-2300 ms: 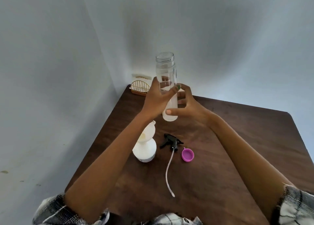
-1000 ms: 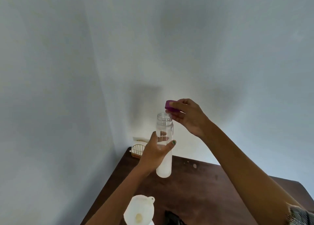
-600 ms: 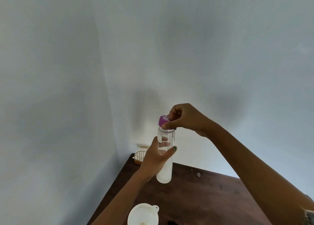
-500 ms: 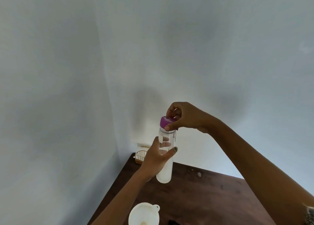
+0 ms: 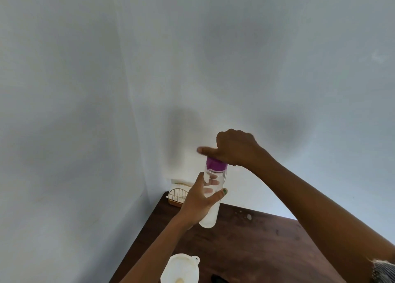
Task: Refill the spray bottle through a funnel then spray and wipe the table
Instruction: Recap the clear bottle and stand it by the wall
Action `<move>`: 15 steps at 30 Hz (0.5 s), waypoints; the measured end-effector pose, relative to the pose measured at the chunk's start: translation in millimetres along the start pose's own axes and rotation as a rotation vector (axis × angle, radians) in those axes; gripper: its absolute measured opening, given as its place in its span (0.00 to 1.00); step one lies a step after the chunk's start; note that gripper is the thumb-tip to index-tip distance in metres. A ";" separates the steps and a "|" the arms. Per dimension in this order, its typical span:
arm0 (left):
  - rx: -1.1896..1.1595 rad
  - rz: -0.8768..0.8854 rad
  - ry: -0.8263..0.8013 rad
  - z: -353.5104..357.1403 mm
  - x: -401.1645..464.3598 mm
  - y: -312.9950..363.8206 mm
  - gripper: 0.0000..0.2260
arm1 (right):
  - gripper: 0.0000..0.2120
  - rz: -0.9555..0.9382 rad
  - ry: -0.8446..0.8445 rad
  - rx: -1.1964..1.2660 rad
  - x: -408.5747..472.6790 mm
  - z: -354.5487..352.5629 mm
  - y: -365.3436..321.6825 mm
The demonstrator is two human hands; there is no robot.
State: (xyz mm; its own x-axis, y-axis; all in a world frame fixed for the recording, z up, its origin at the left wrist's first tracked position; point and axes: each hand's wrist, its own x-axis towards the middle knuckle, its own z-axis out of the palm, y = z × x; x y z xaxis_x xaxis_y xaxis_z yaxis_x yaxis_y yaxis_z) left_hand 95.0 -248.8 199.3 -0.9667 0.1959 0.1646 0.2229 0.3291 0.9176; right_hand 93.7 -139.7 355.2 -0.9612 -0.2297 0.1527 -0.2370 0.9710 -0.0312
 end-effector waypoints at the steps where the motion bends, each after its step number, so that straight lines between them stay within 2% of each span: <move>1: -0.003 0.000 0.006 -0.2 0.6 -0.7 0.30 | 0.30 0.022 0.059 -0.084 -0.8 -0.3 -0.6; 4: -0.014 -0.011 0.035 -2.7 2.5 -2.3 0.31 | 0.29 0.027 0.118 -0.051 4.3 -1.8 4.7; 6: -0.021 -0.008 0.030 -3.9 3.3 -3.4 0.29 | 0.17 -0.140 0.017 0.162 7.5 -2.3 9.1; 7: -0.025 -0.005 0.026 -4.1 3.5 -3.9 0.26 | 0.10 -0.260 -0.087 0.249 7.1 -4.0 10.3; 9: -0.019 -0.008 0.022 -4.5 3.7 -4.1 0.25 | 0.13 -0.410 -0.292 0.300 3.7 -6.3 8.4; 10: -0.010 -0.012 0.020 -4.6 3.8 -4.8 0.26 | 0.15 -0.401 -0.327 0.278 3.4 -5.2 7.7; 12: 0.008 -0.019 0.010 -3.8 3.4 -7.3 0.26 | 0.15 -0.319 -0.287 0.187 5.0 0.0 4.4; 15: 0.014 -0.022 0.021 -3.2 2.2 -13.2 0.27 | 0.31 -0.123 -0.231 0.036 4.6 4.6 1.2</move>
State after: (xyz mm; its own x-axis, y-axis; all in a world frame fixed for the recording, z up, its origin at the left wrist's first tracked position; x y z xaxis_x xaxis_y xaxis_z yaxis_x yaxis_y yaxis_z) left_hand 89.5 -255.7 188.8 -0.9738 0.1691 0.1518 0.2029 0.3462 0.9160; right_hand 88.4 -139.9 351.3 -0.9307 -0.3585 -0.0720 -0.3545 0.9330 -0.0625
